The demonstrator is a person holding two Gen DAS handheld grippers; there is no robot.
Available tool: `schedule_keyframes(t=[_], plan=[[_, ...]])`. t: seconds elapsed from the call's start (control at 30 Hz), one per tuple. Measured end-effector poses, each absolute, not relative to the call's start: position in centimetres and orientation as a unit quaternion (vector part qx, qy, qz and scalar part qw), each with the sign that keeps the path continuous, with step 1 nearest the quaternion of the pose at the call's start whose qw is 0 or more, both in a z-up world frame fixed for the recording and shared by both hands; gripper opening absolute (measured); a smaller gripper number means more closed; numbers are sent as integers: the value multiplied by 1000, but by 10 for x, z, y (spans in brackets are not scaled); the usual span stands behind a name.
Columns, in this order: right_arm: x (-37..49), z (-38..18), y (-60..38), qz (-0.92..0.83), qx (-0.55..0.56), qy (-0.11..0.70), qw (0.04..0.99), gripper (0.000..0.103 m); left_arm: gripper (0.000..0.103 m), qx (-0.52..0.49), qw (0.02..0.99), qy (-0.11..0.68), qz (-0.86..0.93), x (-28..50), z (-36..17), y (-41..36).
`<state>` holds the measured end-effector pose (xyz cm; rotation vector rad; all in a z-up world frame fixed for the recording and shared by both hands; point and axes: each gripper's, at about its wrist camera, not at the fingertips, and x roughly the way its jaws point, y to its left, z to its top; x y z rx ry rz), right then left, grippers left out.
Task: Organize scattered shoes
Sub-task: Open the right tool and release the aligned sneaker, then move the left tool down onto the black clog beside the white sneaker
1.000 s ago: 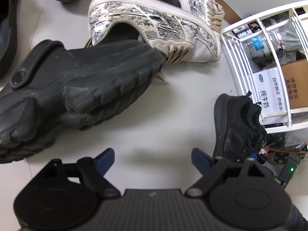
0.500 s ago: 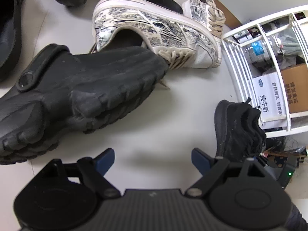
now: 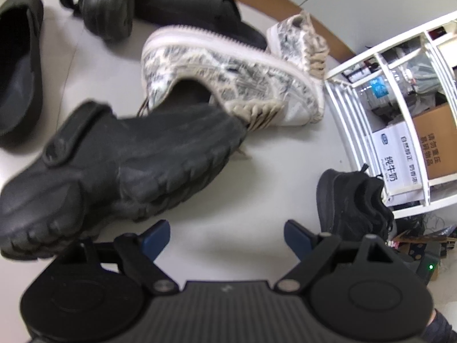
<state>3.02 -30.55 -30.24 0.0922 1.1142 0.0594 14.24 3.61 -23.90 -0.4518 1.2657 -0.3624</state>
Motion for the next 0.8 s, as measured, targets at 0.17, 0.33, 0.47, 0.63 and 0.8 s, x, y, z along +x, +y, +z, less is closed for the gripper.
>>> schedule_keyframes(t=[0.17, 0.33, 0.47, 0.63, 0.8], plan=[[28, -302, -306, 26, 37, 529, 847, 78, 89, -213, 789, 556, -153, 150, -220, 52], [26, -293, -306, 22, 43, 527, 849, 79, 89, -229, 805, 532, -128, 155, -203, 74], [20, -278, -309, 23, 51, 508, 860, 79, 89, -233, 822, 507, -108, 156, -188, 92], [15, -261, -317, -4, 92, 489, 868, 79, 89, -250, 832, 488, -84, 159, -181, 112], [1, -246, -316, -18, 121, 460, 879, 80, 89, -246, 844, 474, -55, 158, -172, 128]])
